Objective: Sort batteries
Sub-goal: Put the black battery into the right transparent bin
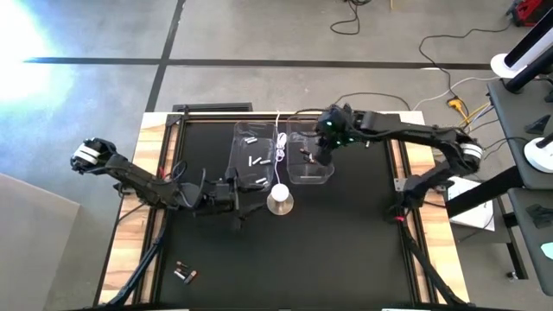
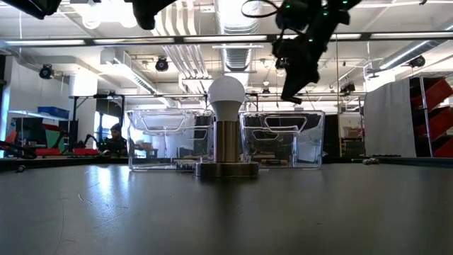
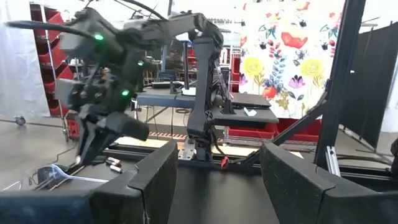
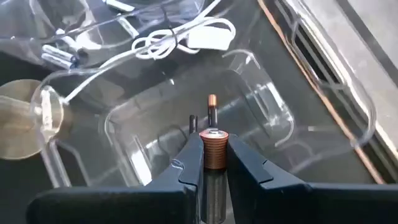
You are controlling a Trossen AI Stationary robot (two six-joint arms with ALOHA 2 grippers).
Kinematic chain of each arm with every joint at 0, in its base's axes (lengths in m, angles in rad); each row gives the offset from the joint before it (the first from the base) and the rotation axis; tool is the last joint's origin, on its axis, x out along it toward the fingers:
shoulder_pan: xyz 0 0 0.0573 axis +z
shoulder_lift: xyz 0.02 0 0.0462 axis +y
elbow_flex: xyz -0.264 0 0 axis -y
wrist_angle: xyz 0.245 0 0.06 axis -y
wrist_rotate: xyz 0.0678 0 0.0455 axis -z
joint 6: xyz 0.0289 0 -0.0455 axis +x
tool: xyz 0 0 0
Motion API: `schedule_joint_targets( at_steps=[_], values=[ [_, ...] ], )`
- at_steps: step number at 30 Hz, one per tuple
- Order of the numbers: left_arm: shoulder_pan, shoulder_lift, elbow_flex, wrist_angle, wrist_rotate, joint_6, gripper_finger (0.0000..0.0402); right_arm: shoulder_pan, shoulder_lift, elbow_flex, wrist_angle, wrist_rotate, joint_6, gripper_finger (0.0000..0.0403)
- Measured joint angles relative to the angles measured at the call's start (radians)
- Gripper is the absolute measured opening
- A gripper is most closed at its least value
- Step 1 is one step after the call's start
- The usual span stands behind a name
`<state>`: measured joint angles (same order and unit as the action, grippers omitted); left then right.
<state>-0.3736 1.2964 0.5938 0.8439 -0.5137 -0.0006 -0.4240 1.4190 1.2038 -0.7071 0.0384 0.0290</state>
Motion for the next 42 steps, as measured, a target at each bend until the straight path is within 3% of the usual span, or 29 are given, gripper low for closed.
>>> schedule_joint_targets(
  at_steps=[6, 9, 13, 17, 20, 31, 42],
  values=[
    [-0.008, 0.0, 0.0, -0.005, 0.0, -0.015, 0.0206, -0.009, 0.221, 0.175, -0.137, 0.003, -0.045, 0.0038],
    [-0.012, 0.0, 0.0, -0.005, 0.0, -0.047, 0.0206, -0.008, 0.308, 0.224, -0.148, -0.045, -0.055, 0.0044],
    [-0.018, 0.0, 0.0, -0.018, -0.002, -0.064, 0.0206, -0.01, 0.412, 0.26, -0.147, -0.05, -0.066, 0.0044],
    [-0.027, -0.001, 0.0, -0.055, -0.094, -0.068, 0.0206, -0.017, 0.482, 0.265, -0.122, -0.05, -0.042, 0.004],
    [-0.03, -0.003, 0.0, -0.104, -0.103, -0.085, 0.0215, -0.018, 0.523, 0.264, -0.116, -0.061, -0.028, 0.0044],
    [-0.031, -0.016, -0.001, -0.205, -0.182, -0.136, 0.0292, -0.014, 0.576, 0.264, -0.082, -0.1, 0.023, 0.005],
    [-0.031, -0.018, -0.001, -0.218, -0.185, -0.14, 0.0296, -0.013, 0.484, 0.261, -0.073, -0.091, 0.076, 0.0136]
  ],
)
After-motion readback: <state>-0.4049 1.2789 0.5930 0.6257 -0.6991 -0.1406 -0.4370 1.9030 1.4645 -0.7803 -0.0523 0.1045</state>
